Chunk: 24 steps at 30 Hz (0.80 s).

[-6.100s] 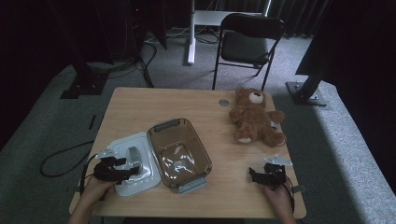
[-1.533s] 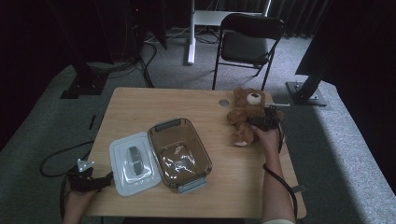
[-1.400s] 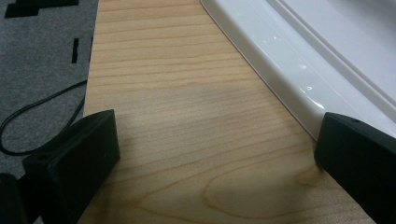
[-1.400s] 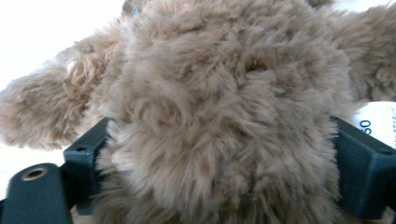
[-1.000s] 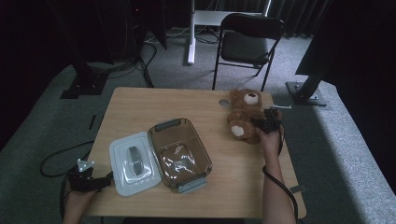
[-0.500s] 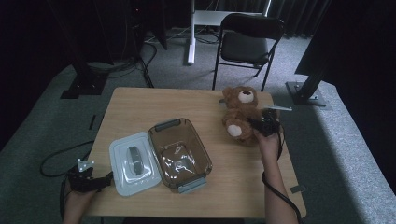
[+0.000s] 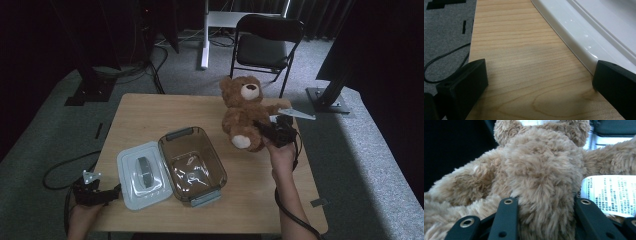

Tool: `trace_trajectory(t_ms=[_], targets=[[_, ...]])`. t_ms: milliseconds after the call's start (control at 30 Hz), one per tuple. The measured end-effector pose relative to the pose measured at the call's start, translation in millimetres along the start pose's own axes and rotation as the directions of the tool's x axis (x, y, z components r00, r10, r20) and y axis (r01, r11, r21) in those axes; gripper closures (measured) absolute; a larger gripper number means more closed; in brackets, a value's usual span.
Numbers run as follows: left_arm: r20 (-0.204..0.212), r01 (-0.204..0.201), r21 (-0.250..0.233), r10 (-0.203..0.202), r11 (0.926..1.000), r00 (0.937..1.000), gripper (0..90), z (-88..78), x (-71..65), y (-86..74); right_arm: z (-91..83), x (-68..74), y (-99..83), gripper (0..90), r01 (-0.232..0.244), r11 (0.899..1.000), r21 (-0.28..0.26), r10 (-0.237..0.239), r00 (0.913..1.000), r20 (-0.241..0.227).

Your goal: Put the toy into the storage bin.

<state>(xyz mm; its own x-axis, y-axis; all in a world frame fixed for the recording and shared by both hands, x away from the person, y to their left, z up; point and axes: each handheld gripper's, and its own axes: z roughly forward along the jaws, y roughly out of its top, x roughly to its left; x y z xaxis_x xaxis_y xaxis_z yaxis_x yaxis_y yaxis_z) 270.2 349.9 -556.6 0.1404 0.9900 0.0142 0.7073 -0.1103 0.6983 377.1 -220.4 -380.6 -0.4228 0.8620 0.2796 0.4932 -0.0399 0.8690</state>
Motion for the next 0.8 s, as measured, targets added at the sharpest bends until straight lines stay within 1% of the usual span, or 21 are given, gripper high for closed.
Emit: trace_trajectory(t_ms=[67, 100, 167, 300, 400, 433, 467, 533, 600, 667, 733, 767, 800], targets=[[0.0, 0.0, 0.0, 0.0, 1.0, 1.0, 0.6, 0.0, 0.0, 0.0, -4.9, 9.1, 1.3, 67.7, -0.002, 1.0, -0.02, 0.001, 0.9989, -0.048], [0.001, -0.001, 0.0, 0.001, 1.0, 1.0, 0.6, 0.0, 0.1, 0.0, -7.9, 16.5, 2.1, 67.7, 0.004, 1.0, -0.031, -0.007, 0.9969, -0.078], [0.002, -0.002, 0.001, 0.002, 1.0, 1.0, 0.6, 0.0, 0.2, 0.1, -11.4, 27.1, 2.7, 67.6, 0.006, 0.999, -0.044, -0.011, 0.9933, -0.115], [0.002, -0.001, 0.001, 0.001, 1.0, 1.0, 0.6, 0.0, 0.1, 0.1, -16.6, 55.8, 4.1, 67.5, 0.048, 0.997, -0.065, -0.059, 0.9811, -0.184], [0.002, 0.0, 0.001, 0.0, 1.0, 1.0, 0.6, 0.0, 0.1, 0.1, -18.1, 76.5, 2.6, 67.5, 0.078, 0.994, -0.076, -0.094, 0.9696, -0.226], [0.002, 0.0, 0.001, 0.0, 1.0, 1.0, 0.6, 0.1, 0.1, 0.1, -18.1, 81.2, 1.6, 67.5, 0.084, 0.993, -0.077, -0.1, 0.9657, -0.24], [0.002, 0.0, 0.001, 0.0, 1.0, 1.0, 0.6, 0.1, 0.1, 0.1, -18.3, 88.7, -0.3, 67.5, 0.092, 0.993, -0.076, -0.109, 0.9585, -0.263], [0.002, 0.0, 0.001, 0.0, 1.0, 1.0, 0.6, 0.0, 0.1, 0.1, -17.9, 100.1, -4.9, 67.5, 0.109, 0.991, -0.073, -0.126, 0.9469, -0.296], [0.002, -0.001, 0.001, 0.001, 1.0, 1.0, 0.6, 0.0, 0.1, 0.1, -15.3, 111.8, -11.5, 67.5, 0.14, 0.988, -0.065, -0.154, 0.9373, -0.313], [0.002, 0.0, 0.001, 0.0, 1.0, 1.0, 0.6, 0.0, 0.1, 0.1, -9.5, 122.1, -19.5, 67.5, 0.178, 0.983, -0.043, -0.182, 0.9294, -0.321], [0.002, -0.001, 0.001, 0.001, 1.0, 1.0, 0.6, 0.0, 0.1, 0.1, -0.6, 129.0, -29.3, 67.5, 0.207, 0.978, -0.016, -0.201, 0.9278, -0.314], [0.002, -0.001, 0.001, 0.001, 1.0, 1.0, 0.6, 0.0, 0.1, 0.1, 4.7, 130.7, -34.6, 67.4, 0.222, 0.975, -0.001, -0.212, 0.9281, -0.306], [0.002, -0.002, 0.001, 0.002, 1.0, 1.0, 0.6, 0.0, 0.2, 0.1, 8.9, 131.3, -39.0, 67.4, 0.225, 0.974, 0.014, -0.211, 0.9302, -0.3]])
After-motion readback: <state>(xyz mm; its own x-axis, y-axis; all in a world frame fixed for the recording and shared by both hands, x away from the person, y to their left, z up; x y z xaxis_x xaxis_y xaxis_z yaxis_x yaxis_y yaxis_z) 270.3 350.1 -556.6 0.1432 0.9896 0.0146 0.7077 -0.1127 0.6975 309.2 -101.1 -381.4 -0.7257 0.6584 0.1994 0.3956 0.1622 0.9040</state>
